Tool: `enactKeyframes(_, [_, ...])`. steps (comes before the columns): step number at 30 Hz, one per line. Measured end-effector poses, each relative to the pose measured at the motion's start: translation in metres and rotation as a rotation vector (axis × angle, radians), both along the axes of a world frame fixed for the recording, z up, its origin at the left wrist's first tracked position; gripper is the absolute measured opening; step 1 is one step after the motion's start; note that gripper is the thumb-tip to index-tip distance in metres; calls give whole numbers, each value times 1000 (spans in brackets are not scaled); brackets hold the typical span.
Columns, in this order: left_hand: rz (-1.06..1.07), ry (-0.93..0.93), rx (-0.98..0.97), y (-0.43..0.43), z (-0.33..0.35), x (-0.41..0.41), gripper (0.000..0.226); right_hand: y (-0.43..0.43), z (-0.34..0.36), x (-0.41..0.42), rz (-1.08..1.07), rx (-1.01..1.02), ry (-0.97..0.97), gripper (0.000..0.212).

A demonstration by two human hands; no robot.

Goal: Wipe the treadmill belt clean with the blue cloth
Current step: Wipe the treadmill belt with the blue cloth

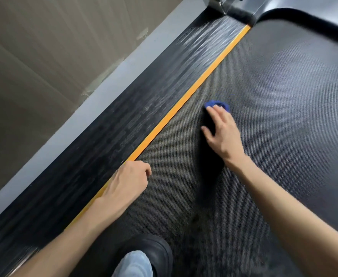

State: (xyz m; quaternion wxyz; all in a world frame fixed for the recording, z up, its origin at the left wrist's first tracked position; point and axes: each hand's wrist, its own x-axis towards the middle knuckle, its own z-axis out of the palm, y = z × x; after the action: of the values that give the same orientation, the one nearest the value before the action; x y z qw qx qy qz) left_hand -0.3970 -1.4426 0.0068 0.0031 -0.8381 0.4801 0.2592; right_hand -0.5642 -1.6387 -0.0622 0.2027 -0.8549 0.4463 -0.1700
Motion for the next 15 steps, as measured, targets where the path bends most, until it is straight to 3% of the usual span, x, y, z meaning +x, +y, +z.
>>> enactKeyframes(6, [-20,-29,1,-3,3,-5,36,168,-18,-10,481,39,-18,47])
enactKeyframes(10, [-67,-57,40,-4,4,-5,32,129,-21,-25,711,-99,96,48])
enactKeyframes(12, [-88,-61,40,-5,4,-7,32,74,-22,-33,541,-154,81,48])
enactKeyframes(15, [-96,-64,57,-7,6,-8,33,-24,-18,-51,102,-157,110,50])
